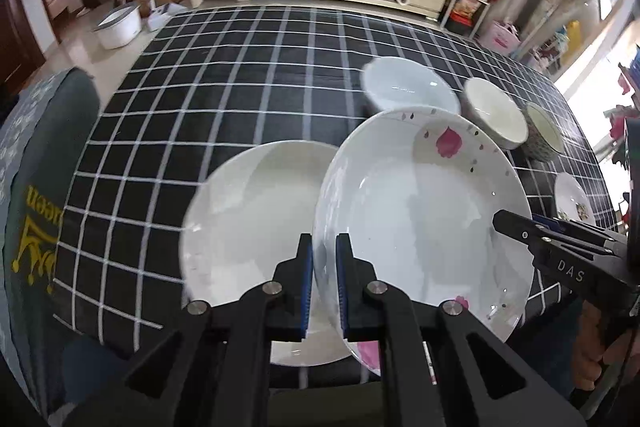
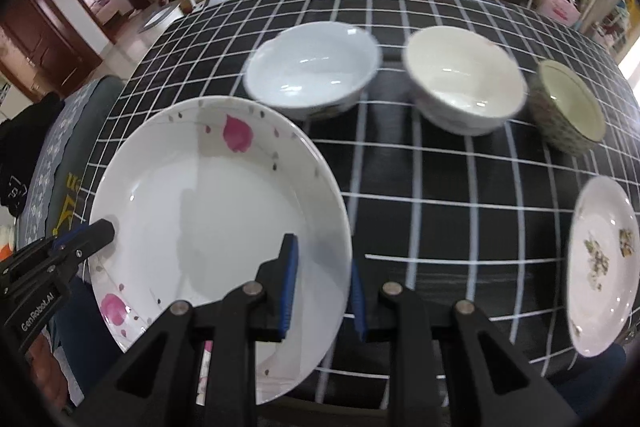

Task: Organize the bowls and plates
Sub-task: 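Lift the pink-petal plate with both grippers and lower it onto the plain white plate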

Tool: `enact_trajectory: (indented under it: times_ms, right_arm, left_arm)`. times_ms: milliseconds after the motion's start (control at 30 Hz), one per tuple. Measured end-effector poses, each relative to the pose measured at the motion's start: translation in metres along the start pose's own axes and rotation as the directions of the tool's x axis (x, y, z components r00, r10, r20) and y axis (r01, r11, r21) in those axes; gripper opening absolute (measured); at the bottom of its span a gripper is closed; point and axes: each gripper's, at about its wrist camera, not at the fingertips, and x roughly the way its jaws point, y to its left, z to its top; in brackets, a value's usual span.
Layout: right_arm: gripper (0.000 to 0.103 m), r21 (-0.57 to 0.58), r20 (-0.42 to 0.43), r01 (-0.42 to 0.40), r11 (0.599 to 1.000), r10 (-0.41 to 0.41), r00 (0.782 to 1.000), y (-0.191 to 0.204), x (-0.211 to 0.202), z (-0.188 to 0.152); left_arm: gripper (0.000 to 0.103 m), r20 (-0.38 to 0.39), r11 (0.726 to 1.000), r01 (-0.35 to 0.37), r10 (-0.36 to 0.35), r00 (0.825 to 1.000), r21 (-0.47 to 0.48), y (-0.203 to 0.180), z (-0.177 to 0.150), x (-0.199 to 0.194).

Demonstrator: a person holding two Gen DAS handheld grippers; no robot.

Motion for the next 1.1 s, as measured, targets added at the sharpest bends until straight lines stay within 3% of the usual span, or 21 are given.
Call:
enact_trajectory:
  times_ms: [400, 1100]
  right_arm:
    - [0.028, -0.073, -0.033, 0.027, 0.997, -0.029, 0.999, 0.049, 0.025, 0.015]
    - [0.028, -0.125, -0.065, 0.06, 0.99, -0.068, 0.996, 0.07, 0.049, 0.012]
  left_arm:
    - [0.009, -0.015, 0.995, -0.029, 0.028, 0.999, -0.09, 0.061, -0.013, 0.002]
    - [0.009, -0.051, 0.989, -0.059, 0.052, 0.997, -0.139, 0.089, -0.02, 0.02]
